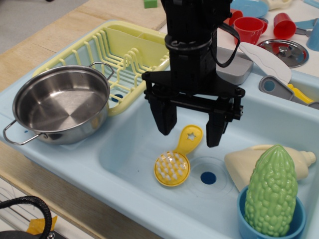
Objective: Put brush into pot or pan
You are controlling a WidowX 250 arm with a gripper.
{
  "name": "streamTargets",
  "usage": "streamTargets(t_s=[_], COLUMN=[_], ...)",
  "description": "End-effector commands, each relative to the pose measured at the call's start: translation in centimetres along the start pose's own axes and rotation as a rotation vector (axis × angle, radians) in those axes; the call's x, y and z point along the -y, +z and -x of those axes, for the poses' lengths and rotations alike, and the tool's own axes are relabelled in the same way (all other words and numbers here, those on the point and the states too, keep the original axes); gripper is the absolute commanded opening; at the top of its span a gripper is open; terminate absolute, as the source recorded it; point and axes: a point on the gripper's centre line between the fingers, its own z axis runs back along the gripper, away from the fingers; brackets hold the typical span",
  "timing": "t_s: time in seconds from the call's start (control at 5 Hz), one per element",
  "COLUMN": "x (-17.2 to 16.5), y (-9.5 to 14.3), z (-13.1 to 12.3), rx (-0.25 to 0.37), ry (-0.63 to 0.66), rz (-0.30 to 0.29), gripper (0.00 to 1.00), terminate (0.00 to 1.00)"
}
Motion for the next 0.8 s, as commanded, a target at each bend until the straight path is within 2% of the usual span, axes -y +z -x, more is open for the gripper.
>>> streamTargets(t_s=[0.0,0.4,0.6], x=[0.2,-0.3,-0.4], y=[-0.9,-2.2,-1.9], z=[0.1,0.5,0.3], rx=[-0.005,-0.038,-0.038], ry=[-0.002,0.011,0.005], rz=[0.036,0.075,0.064], gripper=[1.0,1.0,1.0], terminate=[0.0,0.0,0.0])
